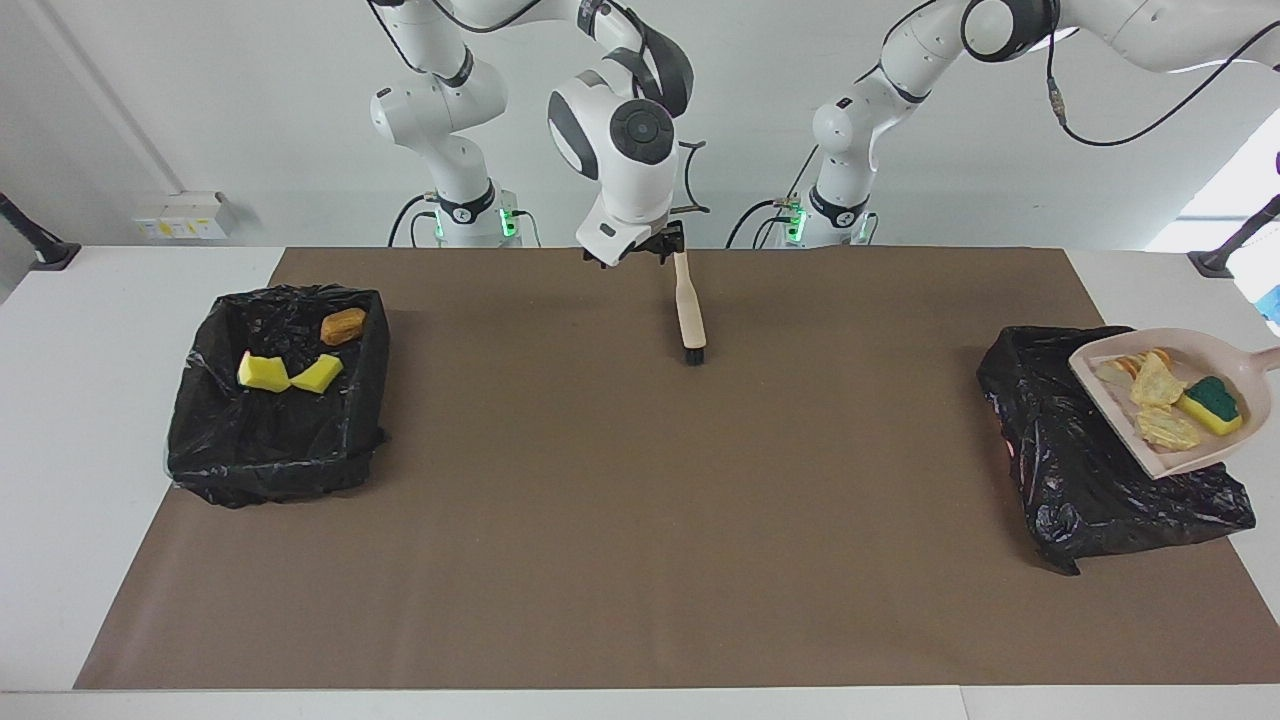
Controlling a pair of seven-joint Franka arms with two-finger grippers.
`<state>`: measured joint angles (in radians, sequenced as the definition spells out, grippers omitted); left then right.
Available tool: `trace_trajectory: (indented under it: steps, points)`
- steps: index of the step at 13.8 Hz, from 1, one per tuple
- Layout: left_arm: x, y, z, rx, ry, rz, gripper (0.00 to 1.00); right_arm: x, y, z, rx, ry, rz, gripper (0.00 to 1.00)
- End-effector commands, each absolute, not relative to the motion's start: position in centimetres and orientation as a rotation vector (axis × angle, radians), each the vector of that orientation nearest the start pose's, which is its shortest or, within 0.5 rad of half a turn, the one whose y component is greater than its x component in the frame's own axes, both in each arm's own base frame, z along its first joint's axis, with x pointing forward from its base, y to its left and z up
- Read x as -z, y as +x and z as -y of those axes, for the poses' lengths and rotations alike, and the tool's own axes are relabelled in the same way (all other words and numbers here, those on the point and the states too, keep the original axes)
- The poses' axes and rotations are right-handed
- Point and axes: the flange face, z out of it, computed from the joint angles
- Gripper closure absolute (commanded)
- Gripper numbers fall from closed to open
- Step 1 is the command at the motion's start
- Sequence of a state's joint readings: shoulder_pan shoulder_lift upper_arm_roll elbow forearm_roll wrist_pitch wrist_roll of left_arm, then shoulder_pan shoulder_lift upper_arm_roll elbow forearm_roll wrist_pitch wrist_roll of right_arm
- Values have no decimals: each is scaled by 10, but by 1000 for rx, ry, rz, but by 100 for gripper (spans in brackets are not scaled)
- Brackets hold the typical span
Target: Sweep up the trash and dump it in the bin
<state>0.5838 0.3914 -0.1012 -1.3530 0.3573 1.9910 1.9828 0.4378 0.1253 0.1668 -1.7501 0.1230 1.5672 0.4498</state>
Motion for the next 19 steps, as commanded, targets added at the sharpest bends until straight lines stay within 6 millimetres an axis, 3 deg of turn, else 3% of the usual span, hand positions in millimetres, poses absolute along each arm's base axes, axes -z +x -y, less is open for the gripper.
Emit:
trace_trajectory:
  steps: [1,2,4,6,9,14,17,19]
  points:
    - [-541,623,-331,-420,-1885,-1934,100,-500,489,-287,-480,-3167,363,0]
    - [-545,629,-313,-448,-1870,-1926,100,-505,500,-270,-449,-3194,389,0]
    - [-551,628,-306,-541,-1867,-1881,100,-525,525,-226,-406,-3183,410,0]
    - [-571,633,-283,-606,-1767,-1869,100,-536,544,-179,-382,-3153,432,0]
    - [-583,627,-285,-623,-1750,-1847,100,-554,562,-136,-316,-3136,465,0]
    - [-620,616,-277,-628,-1709,-1797,100,-570,586,-56,-153,-3169,267,0]
    - [-631,619,-263,-593,-1683,-1795,100,-573,591,11,-126,-3190,95,0]
    - [-640,618,-250,-552,-1707,-1789,100,-594,586,39,6,-3179,-25,0]
